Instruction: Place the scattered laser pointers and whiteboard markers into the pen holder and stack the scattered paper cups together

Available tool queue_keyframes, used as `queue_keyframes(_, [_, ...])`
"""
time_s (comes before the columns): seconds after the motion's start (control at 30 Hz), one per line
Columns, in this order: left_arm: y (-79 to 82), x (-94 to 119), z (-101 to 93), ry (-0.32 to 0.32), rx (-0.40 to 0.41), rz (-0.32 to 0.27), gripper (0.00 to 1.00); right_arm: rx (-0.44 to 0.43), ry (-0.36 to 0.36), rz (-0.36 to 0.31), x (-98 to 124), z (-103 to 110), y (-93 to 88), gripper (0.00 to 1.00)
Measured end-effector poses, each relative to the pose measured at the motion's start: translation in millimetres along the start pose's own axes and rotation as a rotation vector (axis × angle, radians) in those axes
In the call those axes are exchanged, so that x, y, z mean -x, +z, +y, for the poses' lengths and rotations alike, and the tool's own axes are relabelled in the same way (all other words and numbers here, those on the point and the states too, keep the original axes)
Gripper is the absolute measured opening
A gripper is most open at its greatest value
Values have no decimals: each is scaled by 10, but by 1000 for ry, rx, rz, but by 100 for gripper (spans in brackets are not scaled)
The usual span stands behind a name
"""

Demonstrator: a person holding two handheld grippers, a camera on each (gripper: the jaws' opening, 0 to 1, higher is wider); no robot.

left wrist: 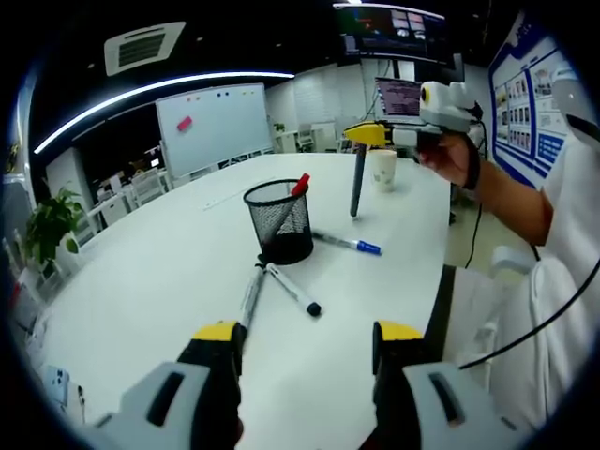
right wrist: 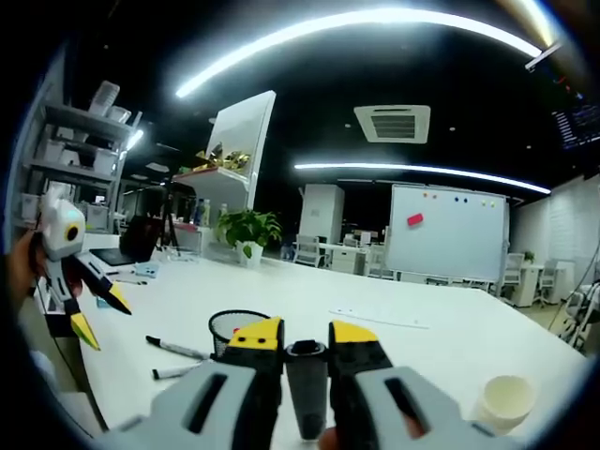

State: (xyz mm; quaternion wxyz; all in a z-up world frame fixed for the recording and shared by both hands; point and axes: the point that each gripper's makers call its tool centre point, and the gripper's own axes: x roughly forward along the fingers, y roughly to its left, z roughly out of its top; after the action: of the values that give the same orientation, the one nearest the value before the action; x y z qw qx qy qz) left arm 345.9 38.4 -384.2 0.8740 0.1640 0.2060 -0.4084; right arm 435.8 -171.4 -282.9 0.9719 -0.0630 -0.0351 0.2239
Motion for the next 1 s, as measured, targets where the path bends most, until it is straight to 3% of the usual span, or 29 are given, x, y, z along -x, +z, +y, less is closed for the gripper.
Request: queue_keyframes(1.0, [7, -38, -17, -12, -3, 1, 57, -6, 31, -22, -126, 55, 196, 18])
